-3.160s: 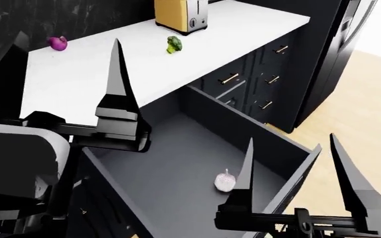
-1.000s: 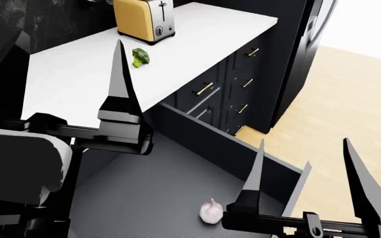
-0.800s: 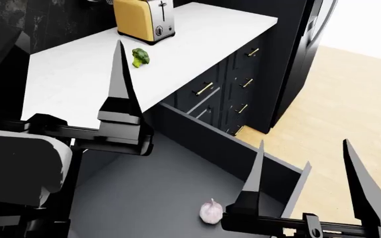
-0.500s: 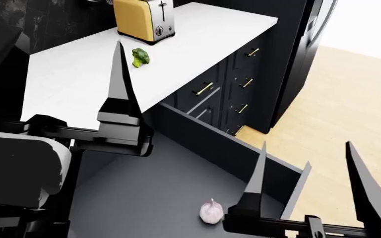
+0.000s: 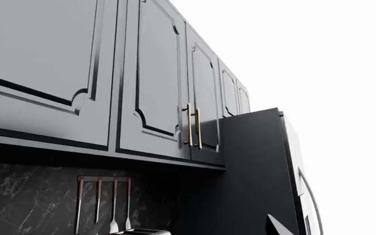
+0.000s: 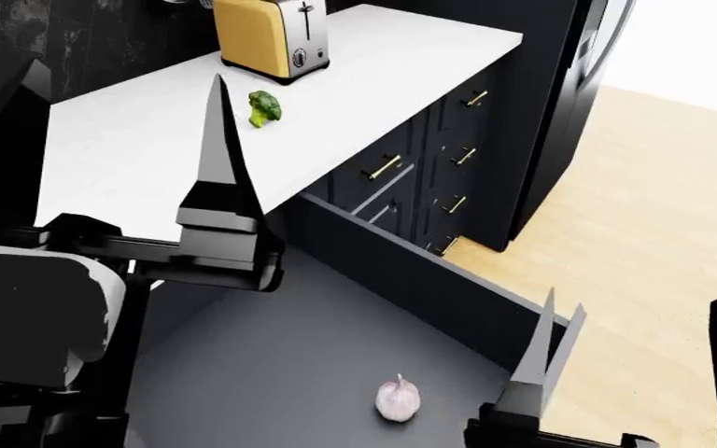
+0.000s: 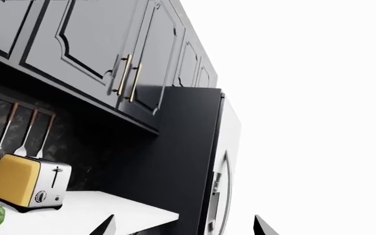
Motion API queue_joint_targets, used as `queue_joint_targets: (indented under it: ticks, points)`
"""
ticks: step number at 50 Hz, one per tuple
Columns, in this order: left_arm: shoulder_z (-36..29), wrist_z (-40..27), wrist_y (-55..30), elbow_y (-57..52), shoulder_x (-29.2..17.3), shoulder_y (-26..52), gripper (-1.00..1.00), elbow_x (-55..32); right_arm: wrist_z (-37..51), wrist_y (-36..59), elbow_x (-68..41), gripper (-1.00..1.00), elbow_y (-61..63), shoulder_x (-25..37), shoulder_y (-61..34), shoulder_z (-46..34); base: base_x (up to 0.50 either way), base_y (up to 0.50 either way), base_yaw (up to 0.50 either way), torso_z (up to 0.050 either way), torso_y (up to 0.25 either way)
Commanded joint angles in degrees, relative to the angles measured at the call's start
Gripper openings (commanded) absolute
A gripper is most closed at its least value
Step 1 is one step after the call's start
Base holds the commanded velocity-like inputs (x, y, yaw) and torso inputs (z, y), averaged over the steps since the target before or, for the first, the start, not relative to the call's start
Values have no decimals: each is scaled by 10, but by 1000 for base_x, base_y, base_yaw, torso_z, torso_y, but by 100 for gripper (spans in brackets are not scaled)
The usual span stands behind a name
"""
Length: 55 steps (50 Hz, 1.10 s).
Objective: Close the right drawer.
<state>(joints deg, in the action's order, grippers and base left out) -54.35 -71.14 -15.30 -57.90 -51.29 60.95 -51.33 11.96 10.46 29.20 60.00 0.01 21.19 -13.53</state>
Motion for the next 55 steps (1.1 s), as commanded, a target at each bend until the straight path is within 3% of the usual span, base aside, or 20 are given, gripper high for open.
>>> queue_joint_targets:
  ticks: [1, 17, 34, 55]
  points:
    - [-3, 1, 7, 2, -4, -4, 100, 6, 1, -22, -48, 100, 0, 0, 32, 57, 0, 0, 0, 0, 0]
    - [-9, -5, 6, -3, -4, -4, 100, 8, -3, -14, -143, 100, 0, 0, 44, 149, 0, 0, 0, 0, 0]
    - [-14, -7, 1, -2, 2, 10, 100, 0, -9, 98, -212, 100, -15, 14, -22, 213, 0, 0, 0, 0, 0]
    - [-20, -7, 4, 2, 3, 12, 100, 3, 31, 43, -276, 100, -106, 45, 7, 245, 0, 0, 0, 0, 0]
